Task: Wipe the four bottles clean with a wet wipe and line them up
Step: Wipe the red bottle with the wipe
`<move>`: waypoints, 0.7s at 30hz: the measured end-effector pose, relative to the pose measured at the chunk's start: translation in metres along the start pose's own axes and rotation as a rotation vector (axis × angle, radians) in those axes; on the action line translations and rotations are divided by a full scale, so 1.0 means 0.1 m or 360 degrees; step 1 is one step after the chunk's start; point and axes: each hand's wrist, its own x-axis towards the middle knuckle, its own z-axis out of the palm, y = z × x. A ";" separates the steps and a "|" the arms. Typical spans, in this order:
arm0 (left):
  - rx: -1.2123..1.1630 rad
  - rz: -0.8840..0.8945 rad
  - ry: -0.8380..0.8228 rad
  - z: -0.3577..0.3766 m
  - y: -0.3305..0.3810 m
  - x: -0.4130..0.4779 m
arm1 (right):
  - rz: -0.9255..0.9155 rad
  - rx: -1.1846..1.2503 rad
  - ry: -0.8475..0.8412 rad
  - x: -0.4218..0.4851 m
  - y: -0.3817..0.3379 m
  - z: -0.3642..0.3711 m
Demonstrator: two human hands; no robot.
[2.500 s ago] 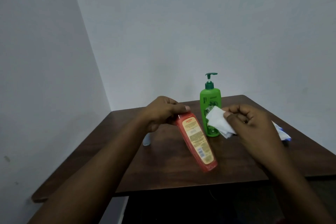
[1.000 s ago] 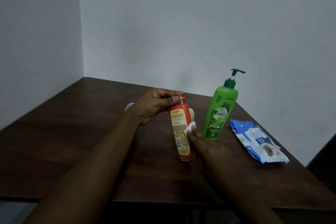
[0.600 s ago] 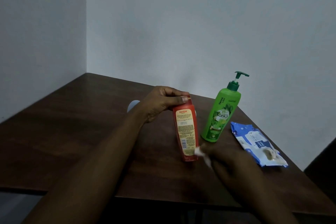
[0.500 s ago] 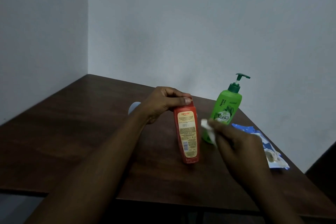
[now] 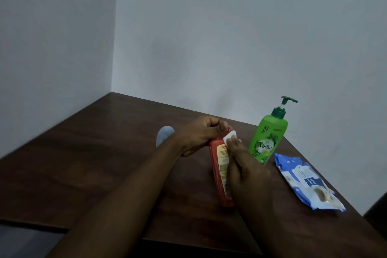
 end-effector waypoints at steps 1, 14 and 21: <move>0.0004 0.0018 -0.0005 0.01 -0.02 0.00 | -0.0132 -0.0059 -0.0044 -0.04 -0.03 0.03; 0.0348 -0.0202 0.0049 0.04 0.00 -0.09 | -0.0778 -0.0247 -0.0263 -0.10 0.03 0.02; 0.0344 -0.0148 -0.0047 0.09 0.00 -0.04 | -0.0536 -0.0133 -0.0205 -0.11 -0.05 -0.03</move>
